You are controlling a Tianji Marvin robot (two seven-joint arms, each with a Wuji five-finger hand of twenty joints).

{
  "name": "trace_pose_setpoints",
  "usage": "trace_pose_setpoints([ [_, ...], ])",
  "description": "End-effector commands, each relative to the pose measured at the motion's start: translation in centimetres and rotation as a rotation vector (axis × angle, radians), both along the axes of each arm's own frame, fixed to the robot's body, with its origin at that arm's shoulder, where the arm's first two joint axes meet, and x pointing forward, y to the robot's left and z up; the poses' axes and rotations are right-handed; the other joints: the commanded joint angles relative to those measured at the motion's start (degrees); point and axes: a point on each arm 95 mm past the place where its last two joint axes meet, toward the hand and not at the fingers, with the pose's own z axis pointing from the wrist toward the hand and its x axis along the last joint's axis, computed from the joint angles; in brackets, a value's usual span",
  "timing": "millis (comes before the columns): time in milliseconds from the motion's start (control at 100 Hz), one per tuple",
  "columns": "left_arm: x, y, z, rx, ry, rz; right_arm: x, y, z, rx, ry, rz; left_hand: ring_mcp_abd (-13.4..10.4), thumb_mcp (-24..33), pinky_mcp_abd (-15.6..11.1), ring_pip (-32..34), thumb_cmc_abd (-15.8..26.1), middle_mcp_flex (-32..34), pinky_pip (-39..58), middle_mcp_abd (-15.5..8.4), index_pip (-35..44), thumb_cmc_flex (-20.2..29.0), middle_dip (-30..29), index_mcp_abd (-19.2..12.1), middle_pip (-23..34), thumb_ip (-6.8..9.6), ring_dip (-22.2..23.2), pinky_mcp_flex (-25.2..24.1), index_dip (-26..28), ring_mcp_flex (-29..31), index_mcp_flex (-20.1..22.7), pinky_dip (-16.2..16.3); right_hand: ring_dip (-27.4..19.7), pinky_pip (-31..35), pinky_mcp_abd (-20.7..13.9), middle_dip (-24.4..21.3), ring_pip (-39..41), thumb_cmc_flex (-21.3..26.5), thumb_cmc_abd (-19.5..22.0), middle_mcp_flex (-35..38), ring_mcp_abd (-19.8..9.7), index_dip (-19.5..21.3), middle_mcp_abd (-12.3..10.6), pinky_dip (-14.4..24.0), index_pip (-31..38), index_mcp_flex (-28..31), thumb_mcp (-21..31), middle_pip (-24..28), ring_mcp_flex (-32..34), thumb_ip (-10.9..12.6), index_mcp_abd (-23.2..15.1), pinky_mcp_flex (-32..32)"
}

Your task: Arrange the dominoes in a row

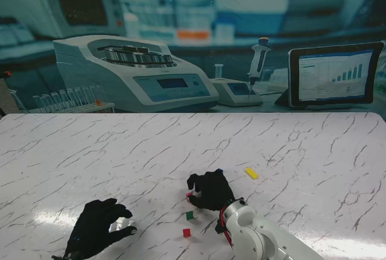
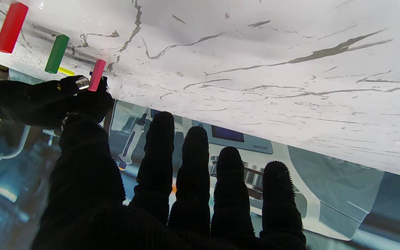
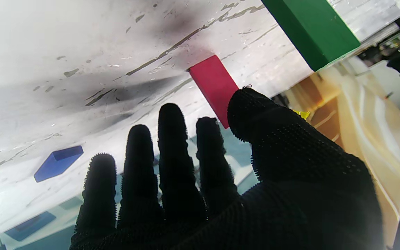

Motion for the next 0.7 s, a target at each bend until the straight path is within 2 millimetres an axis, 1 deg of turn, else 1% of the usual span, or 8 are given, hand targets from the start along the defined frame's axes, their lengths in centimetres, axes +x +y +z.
trace_pose_setpoints([
  [0,-0.4,-0.3,-0.3,-0.015,0.017,-0.014,-0.1,0.3,0.2,0.008,0.001,0.008,-1.6,-0.6,-1.1,0.9,0.1,1.5,0.6,-1.1,0.5,-0.3,0.6,-1.7,1.0,-0.22,0.6,-0.1,0.6,0.3,1.1,0.5,-0.4,-1.0,4.2,-0.5,-1.1,-1.2,0.8,-1.4,0.9,1.1,0.7,0.7,-1.7,0.0,0.3,-1.0,-2.9,-0.7,0.7,-1.5],
  [70,-0.3,-0.3,-0.3,-0.016,0.017,-0.015,-0.1,0.2,0.3,0.001,0.009,0.016,-1.5,-0.6,-1.0,0.9,0.1,1.5,0.6,-1.2,0.5,-0.3,0.6,-1.8,1.0,-0.23,0.6,-0.1,0.6,0.3,1.1,0.5,-0.7,-1.7,4.6,-0.8,-1.7,-1.4,0.9,-2.4,1.1,0.9,1.2,0.5,-3.5,0.0,0.6,-1.9,-3.8,-0.3,0.8,-1.5],
  [90,-0.3,-0.3,-0.3,-0.016,0.017,-0.015,0.0,0.2,0.3,0.000,0.011,0.019,-1.5,-0.6,-1.0,0.9,0.1,1.5,0.6,-1.1,0.5,-0.2,0.6,-1.8,1.0,-0.22,0.6,-0.1,0.6,0.3,1.2,0.5,-0.8,-2.3,4.8,-0.7,-1.9,-1.5,1.0,-2.7,1.1,2.5,1.4,0.6,-5.5,0.4,0.5,-2.3,-4.1,0.1,0.9,-1.6],
  [120,-0.3,-0.3,-0.3,-0.016,0.017,-0.015,0.0,0.2,0.3,-0.003,0.014,0.022,-1.5,-0.6,-1.0,0.9,0.1,1.6,0.6,-1.2,0.5,-0.3,0.6,-1.8,1.0,-0.22,0.6,-0.1,0.6,0.3,1.1,0.5,-0.8,-2.4,4.8,-0.7,-2.0,-1.1,0.8,-3.1,1.2,2.9,1.5,0.7,-6.1,0.5,0.7,-2.6,-4.3,0.3,0.8,-1.6],
  [280,-0.3,-0.3,-0.3,-0.016,0.016,-0.015,0.2,-0.1,0.5,-0.020,0.023,0.034,-1.6,-0.6,-1.1,0.9,0.1,1.5,0.7,-1.3,0.5,-0.2,0.6,-1.9,1.0,-0.23,0.6,-0.1,0.6,0.4,1.2,0.5,-1.4,-3.4,5.1,-1.3,-3.2,-1.1,1.3,-5.7,1.6,2.7,2.7,0.6,-9.6,0.3,1.2,-4.8,-6.5,0.9,1.2,-1.9],
  [470,-0.3,-0.3,-0.4,-0.016,0.018,-0.017,0.5,-0.5,0.7,-0.047,0.033,0.046,-1.6,-0.5,-1.2,0.9,0.1,1.6,0.7,-1.3,0.6,0.0,0.6,-2.0,1.0,-0.21,0.6,0.0,0.6,0.3,1.2,0.5,-2.3,-4.7,5.2,-1.6,-4.3,-0.4,2.4,-9.8,1.8,4.3,3.7,0.7,-16.3,0.2,0.9,-7.2,-9.3,3.1,1.6,-2.2],
  [560,-0.2,-0.3,-0.4,-0.015,0.018,-0.017,0.6,-0.8,1.0,-0.054,0.041,0.057,-1.6,-0.6,-1.2,0.9,0.0,1.5,0.6,-1.3,0.6,0.2,0.6,-1.9,1.0,-0.22,0.6,0.0,0.6,0.3,1.1,0.5,-2.8,-5.9,5.4,-2.0,-4.8,0.2,2.1,-12.2,1.4,2.8,4.1,0.6,-20.8,-0.5,0.6,-8.6,-11.0,3.0,2.3,-2.4],
  [690,-0.2,-0.3,-0.4,-0.014,0.017,-0.017,0.8,-1.5,1.8,-0.077,0.034,0.070,-1.7,-0.6,-1.2,0.9,-0.2,1.4,0.6,-1.5,0.6,0.3,0.6,-2.0,1.0,-0.24,0.5,-0.1,0.6,0.2,1.0,0.4,-3.7,-6.7,5.4,-2.7,-5.8,0.5,2.0,-14.1,0.8,0.4,4.1,0.7,-25.1,-1.6,0.5,-10.6,-12.2,2.6,3.1,-2.6],
])
